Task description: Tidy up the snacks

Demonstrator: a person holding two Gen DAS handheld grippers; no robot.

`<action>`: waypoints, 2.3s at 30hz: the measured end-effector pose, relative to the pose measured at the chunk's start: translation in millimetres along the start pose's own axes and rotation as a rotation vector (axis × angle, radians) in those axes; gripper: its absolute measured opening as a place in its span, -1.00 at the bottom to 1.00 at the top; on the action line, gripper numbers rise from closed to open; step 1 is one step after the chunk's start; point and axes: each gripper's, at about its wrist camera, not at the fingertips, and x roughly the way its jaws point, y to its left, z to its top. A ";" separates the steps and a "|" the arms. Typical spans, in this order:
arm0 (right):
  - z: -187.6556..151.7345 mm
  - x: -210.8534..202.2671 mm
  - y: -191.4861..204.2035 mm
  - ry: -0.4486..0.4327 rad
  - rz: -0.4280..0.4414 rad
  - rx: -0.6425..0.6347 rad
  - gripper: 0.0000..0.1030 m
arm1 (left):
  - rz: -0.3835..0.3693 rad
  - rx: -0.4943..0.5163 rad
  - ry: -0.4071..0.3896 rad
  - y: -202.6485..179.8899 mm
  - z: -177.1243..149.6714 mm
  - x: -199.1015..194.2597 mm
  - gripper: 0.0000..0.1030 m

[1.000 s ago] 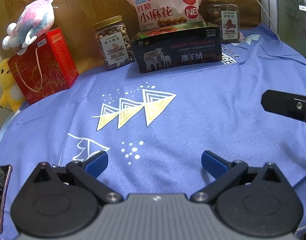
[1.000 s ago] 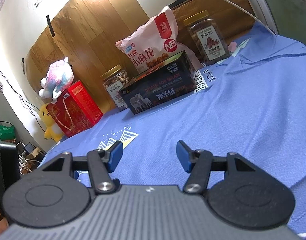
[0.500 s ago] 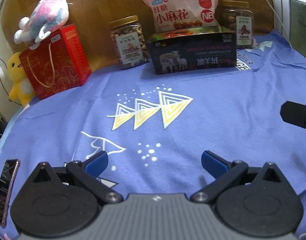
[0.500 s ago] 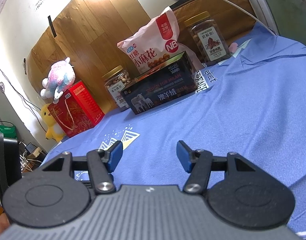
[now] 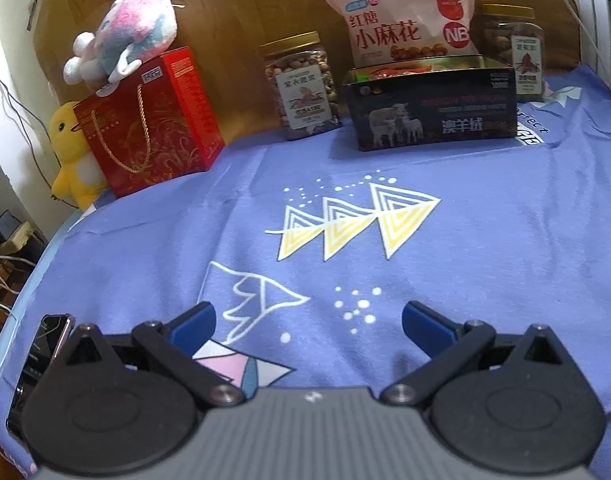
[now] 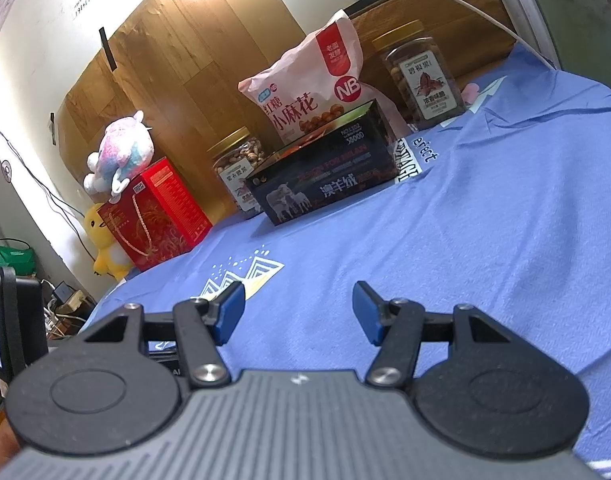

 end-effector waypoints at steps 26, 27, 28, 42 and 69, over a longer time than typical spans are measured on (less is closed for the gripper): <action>-2.5 3.9 0.3 0.021 0.018 -0.006 0.20 | 0.063 -0.036 0.029 18.8 -5.0 12.0 1.00; -2.6 3.9 0.4 0.021 0.018 -0.006 0.20 | 0.065 -0.036 0.029 19.0 -4.9 12.0 1.00; -2.7 4.1 0.5 0.021 0.018 -0.006 0.20 | 0.067 -0.035 0.029 19.1 -4.8 12.2 1.00; -3.2 4.0 1.5 0.019 0.015 -0.005 0.20 | 0.096 -0.034 0.026 21.3 -6.2 13.8 1.00; -3.2 4.2 1.5 0.020 0.015 -0.004 0.21 | 0.121 -0.025 0.019 22.4 -7.0 14.2 1.00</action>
